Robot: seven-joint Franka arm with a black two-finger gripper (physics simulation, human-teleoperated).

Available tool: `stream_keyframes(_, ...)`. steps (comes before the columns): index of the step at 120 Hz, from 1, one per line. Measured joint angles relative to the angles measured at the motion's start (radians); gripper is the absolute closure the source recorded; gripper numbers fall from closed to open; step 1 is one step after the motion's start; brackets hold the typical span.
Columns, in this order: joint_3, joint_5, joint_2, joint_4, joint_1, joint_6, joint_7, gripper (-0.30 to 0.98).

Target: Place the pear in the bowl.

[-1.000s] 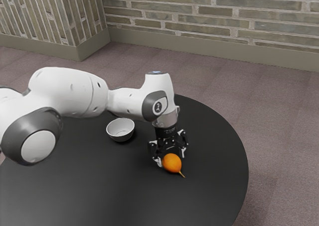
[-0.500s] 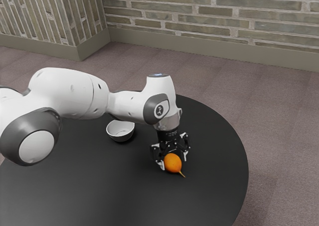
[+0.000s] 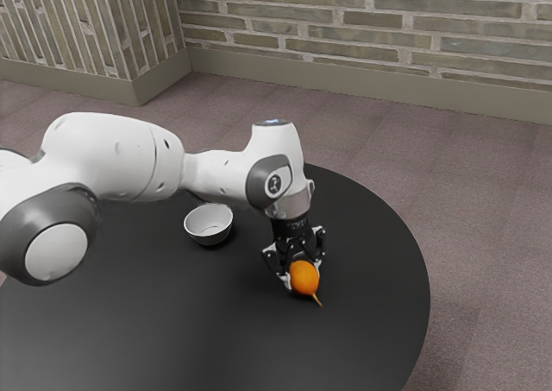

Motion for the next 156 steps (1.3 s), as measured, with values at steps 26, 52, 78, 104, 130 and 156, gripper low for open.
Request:
stream_keyframes(26,0.028,0.022,-0.065,0.003,0.000,-0.048,-0.008,0.46)
stream_keyframes(52,0.198,0.057,-0.080,0.104,0.006,-0.153,0.008,0.49)
stream_keyframes(78,0.330,0.058,-0.063,0.132,0.037,-0.245,0.052,0.49)
stream_keyframes(104,0.341,0.055,-0.053,0.121,0.053,-0.284,0.085,0.50)
stream_keyframes(130,0.350,0.054,-0.040,0.136,0.088,-0.307,0.113,0.50)
stream_keyframes(156,0.348,0.054,0.010,0.221,0.114,-0.337,0.138,0.53)
